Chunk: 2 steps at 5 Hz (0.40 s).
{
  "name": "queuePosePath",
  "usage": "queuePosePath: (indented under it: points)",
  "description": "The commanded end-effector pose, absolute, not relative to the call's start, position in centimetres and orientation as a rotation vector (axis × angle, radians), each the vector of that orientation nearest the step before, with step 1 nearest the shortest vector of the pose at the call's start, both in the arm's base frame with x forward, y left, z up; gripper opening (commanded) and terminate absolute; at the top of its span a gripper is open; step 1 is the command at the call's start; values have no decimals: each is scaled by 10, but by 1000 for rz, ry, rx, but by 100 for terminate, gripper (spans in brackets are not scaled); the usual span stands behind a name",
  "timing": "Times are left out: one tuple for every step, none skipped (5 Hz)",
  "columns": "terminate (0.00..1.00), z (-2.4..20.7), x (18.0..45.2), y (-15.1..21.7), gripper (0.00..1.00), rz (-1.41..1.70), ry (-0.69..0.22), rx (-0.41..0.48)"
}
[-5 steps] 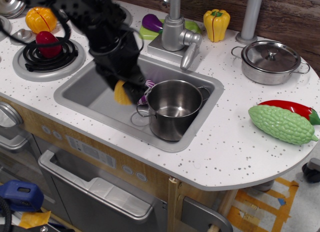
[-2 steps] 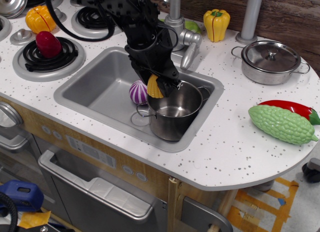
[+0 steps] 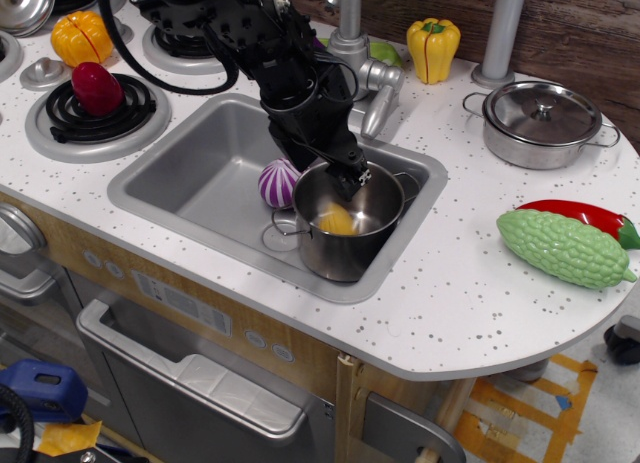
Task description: Put corn in pot which is in sink
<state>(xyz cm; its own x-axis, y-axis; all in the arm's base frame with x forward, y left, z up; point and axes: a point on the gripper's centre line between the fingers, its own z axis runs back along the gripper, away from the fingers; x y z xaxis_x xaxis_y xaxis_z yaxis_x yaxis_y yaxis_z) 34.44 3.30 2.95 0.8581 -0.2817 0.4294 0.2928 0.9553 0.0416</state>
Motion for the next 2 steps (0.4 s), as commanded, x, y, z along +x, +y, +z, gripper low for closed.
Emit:
queuePosePath:
  points:
    - [0,39,348,37,100,-298,-475,-14]
    - [100,39,348,37,100,-298,-475,-14]
